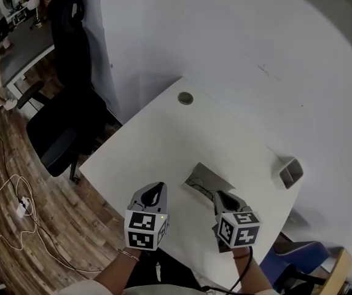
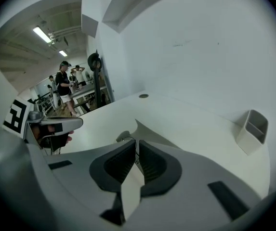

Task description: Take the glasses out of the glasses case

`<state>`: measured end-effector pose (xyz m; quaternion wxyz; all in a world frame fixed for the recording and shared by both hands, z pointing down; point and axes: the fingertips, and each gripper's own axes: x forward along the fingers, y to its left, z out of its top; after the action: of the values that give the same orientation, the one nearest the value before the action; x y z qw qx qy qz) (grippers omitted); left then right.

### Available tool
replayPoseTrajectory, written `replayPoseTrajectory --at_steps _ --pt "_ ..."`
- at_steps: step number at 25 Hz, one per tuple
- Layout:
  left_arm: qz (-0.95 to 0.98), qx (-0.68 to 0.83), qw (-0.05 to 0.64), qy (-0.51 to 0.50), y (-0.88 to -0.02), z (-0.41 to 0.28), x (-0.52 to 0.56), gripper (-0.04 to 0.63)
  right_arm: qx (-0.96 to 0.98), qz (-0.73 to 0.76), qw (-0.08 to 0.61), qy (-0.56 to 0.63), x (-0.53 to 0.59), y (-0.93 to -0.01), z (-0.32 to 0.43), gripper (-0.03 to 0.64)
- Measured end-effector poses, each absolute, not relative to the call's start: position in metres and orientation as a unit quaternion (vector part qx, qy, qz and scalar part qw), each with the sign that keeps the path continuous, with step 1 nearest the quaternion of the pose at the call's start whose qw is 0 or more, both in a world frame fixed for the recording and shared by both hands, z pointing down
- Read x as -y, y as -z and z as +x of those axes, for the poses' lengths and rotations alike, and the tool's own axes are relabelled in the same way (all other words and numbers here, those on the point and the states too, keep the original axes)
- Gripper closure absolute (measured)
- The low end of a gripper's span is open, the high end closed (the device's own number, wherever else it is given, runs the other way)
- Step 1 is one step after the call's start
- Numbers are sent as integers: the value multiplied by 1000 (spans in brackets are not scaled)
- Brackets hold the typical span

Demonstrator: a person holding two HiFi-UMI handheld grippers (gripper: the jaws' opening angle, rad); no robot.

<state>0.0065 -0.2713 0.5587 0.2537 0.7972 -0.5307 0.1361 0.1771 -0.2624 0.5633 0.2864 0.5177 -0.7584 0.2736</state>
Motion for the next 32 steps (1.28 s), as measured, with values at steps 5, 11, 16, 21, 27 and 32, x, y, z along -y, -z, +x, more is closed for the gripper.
replayPoseTrajectory --at_steps 5,11,16,21,27,32 --pt "786 537 271 -142 -574 4 264 588 774 473 325 -265 267 -579 174 581" --pt "783 536 279 -151 -585 8 257 588 787 428 360 -261 268 -595 169 580" --pt "777 540 285 -153 -592 8 254 588 798 393 383 -250 270 -603 162 580" --pt "771 546 290 -153 -597 5 253 588 803 360 412 -236 272 -610 157 572" --pt "764 553 298 -150 -602 0 253 588 803 325 445 -228 272 -619 155 509" --pt "759 557 304 -148 -606 -3 253 588 806 288 466 -222 271 -623 152 509"
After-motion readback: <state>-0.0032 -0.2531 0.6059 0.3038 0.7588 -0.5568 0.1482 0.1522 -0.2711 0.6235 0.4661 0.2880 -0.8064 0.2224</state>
